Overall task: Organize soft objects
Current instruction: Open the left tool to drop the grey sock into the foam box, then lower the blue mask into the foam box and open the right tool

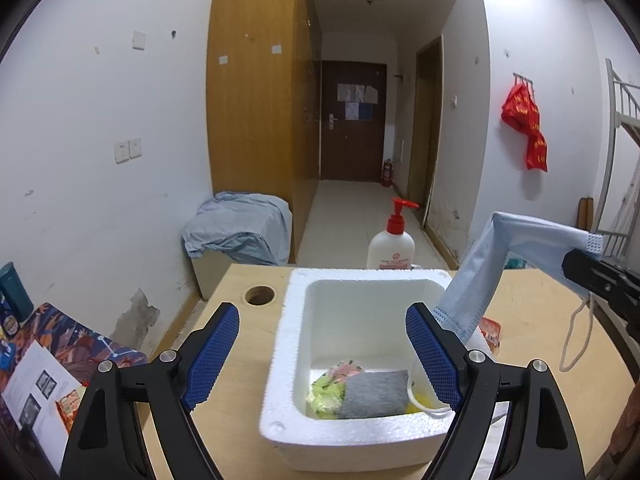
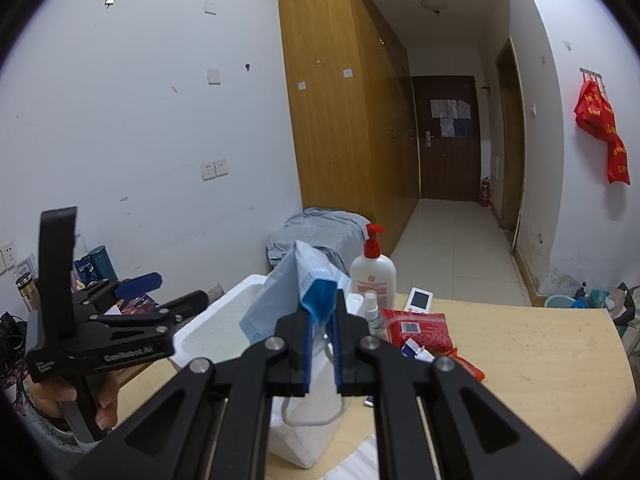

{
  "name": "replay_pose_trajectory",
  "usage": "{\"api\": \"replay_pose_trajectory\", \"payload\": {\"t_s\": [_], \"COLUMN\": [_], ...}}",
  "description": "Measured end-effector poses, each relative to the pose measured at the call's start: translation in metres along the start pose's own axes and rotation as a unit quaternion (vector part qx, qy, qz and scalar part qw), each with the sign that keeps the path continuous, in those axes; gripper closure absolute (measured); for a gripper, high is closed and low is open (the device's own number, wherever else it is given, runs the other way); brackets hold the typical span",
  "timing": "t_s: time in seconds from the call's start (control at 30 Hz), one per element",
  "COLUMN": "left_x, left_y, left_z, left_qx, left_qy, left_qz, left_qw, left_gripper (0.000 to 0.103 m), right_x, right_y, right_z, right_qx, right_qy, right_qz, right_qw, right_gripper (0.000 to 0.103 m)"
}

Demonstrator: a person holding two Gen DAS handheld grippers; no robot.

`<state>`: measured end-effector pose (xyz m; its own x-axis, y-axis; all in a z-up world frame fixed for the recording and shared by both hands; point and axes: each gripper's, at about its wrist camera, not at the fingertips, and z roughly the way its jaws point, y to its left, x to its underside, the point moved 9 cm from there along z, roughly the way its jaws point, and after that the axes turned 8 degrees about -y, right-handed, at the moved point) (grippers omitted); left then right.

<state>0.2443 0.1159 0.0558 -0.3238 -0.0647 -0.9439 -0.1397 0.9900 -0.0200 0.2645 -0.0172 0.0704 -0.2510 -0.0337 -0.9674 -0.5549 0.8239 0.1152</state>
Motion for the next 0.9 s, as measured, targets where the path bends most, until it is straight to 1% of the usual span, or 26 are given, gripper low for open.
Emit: {"api": "replay_pose_trajectory", "payload": {"t_s": [0.3,0.37,0.43,0.53,0.73,0.9], "left_x": [-0.002,-0.002,-0.003,-0.004,-0.005,-0.002], "left_y": [0.022,0.028,0.036,0.046,0.062,0.069], "left_z": [-0.016,-0.020,-0.024,-0.031,-0.041,-0.041], "left_qx": [-0.022,-0.033,-0.042,-0.057,-0.073,-0.079], "left_qy": [-0.015,-0.019,-0.024,-0.031,-0.042,-0.036], "left_qz": [-0.009,-0.009,-0.016,-0.020,-0.032,-0.034], "left_qw": [0.9996,0.9992,0.9987,0.9977,0.9959,0.9956], "left_gripper": [0.015,0.011,0.010,0.006,0.006,0.006], "right_x": [-0.004,-0.003,-0.002,0.000,0.007,0.013], "right_y": [0.012,0.015,0.021,0.028,0.035,0.036], "right_z": [0.009,0.015,0.020,0.026,0.041,0.049], "right_qx": [-0.015,-0.020,-0.026,-0.035,-0.045,-0.044], "right_qy": [-0.002,0.002,0.007,0.012,0.029,0.045], "right_qz": [-0.005,-0.006,-0.008,-0.011,-0.011,-0.011], "right_qw": [1.000,1.000,1.000,0.999,0.999,0.998], "right_gripper": [0.092,0.092,0.092,0.092,0.092,0.092]}}
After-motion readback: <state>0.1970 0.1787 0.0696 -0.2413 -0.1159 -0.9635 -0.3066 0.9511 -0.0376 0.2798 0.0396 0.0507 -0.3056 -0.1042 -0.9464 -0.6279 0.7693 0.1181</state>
